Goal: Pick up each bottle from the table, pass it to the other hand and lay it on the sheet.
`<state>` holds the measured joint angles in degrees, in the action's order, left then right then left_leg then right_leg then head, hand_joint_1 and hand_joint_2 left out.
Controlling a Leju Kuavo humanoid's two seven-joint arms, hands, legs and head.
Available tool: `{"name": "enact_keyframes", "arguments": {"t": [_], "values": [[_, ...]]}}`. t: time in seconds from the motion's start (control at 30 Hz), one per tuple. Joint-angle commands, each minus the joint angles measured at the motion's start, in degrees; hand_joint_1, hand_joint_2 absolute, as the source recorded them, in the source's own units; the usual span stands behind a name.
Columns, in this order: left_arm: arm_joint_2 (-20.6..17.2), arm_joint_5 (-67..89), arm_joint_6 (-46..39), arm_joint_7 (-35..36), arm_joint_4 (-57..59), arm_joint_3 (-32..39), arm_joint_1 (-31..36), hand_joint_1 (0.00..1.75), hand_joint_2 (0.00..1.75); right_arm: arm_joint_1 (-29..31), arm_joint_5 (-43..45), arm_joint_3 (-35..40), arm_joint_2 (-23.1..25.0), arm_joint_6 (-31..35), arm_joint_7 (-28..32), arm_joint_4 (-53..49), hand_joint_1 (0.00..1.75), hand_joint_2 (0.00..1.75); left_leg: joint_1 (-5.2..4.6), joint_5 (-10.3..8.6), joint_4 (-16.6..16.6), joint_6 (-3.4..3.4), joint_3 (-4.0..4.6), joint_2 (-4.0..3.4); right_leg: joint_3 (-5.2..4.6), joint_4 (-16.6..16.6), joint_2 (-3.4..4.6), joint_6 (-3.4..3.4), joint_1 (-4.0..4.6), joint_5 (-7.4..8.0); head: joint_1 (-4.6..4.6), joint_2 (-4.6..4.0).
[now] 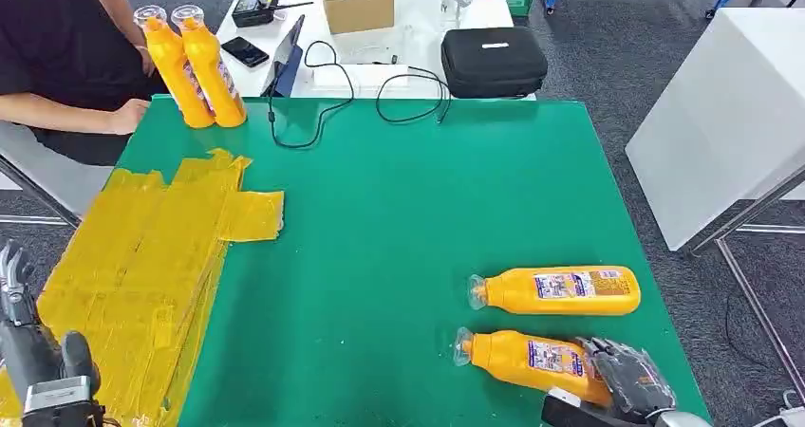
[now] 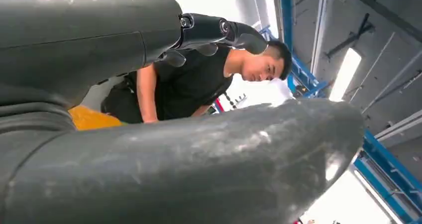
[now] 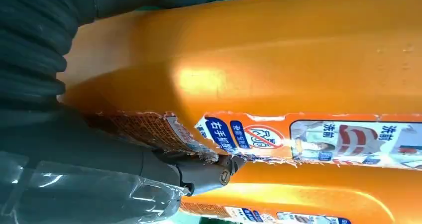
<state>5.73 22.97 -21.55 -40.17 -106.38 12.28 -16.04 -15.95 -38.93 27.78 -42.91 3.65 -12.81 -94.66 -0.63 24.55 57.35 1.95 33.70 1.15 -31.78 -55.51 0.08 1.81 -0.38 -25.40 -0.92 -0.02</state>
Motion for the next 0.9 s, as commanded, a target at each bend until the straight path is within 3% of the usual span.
{"name": "enact_keyframes", "arguments": {"t": [0.03, 0.63, 0.67, 0.7, 0.8, 0.83, 0.9], "values": [[-1.1, -0.3, 0.3, 0.2, 3.4, -0.7, 1.1, 0.00, 0.00, -2.0, 0.8, 3.4, 1.3, -0.1, 0.3, 3.5, 1.75, 1.75, 0.09, -0.01, -0.1, -0.13, -0.09, 0.08, 0.17, 0.1, -0.16, -0.05, 0.08, -0.01, 0.00, 0.00], [-1.1, -0.3, 0.3, 0.2, 3.4, -0.7, 1.1, 0.00, 0.00, -2.0, 0.8, 3.4, 1.3, -0.1, 0.3, 3.5, 1.75, 1.75, 0.07, -0.01, -0.1, -0.09, -0.09, 0.08, 0.15, 0.1, -0.14, -0.03, 0.07, -0.01, 0.00, 0.00], [-0.1, -7.5, 9.0, 2.3, 4.1, 1.1, 0.8, 0.00, 0.00, -3.2, 4.9, -0.2, 4.7, 6.4, 6.6, 2.3, 1.75, 1.75, 0.12, 0.00, -0.1, -0.16, -0.10, 0.11, 0.22, 0.2, -0.21, -0.05, 0.12, -0.02, 0.00, 0.00], [1.8, -12.0, 16.7, 3.6, 3.8, 4.3, 0.9, 0.00, 0.00, -3.5, 6.7, -3.5, 7.8, 8.0, 10.3, 0.0, 1.75, 1.75, 0.09, -0.01, -0.1, -0.14, -0.10, 0.11, 0.19, 0.2, -0.20, -0.05, 0.09, -0.02, 0.00, 0.00], [8.3, -24.8, 37.8, 7.7, 1.2, 11.4, -1.1, 0.00, 0.00, 0.9, 6.0, -11.7, 19.9, 4.9, 19.3, -7.1, 1.75, 1.75, 0.10, 0.00, -0.1, -0.15, -0.09, -0.15, 0.10, 0.2, 0.08, -0.08, 0.10, 0.05, -0.02, 0.00], [10.3, -26.6, 41.4, 8.3, 0.3, 12.7, -1.6, 0.00, 1.75, 2.7, 5.3, -12.9, 22.3, 2.5, 20.3, -8.2, 1.75, 1.75, 0.13, 0.03, -0.1, -0.21, -0.09, -0.31, 0.07, 0.1, 0.22, -0.10, 0.13, 0.06, -0.02, 0.00], [13.7, -28.9, 47.0, 9.4, -1.9, 12.5, -3.1, 0.00, 1.75, 6.5, 6.2, -13.9, 25.8, -1.0, 23.7, -9.8, 1.75, 1.75, 0.20, 0.06, -0.1, -0.31, 0.09, -0.72, 0.49, 0.2, 0.60, -0.16, 0.21, 0.17, 0.02, 0.00]]}}
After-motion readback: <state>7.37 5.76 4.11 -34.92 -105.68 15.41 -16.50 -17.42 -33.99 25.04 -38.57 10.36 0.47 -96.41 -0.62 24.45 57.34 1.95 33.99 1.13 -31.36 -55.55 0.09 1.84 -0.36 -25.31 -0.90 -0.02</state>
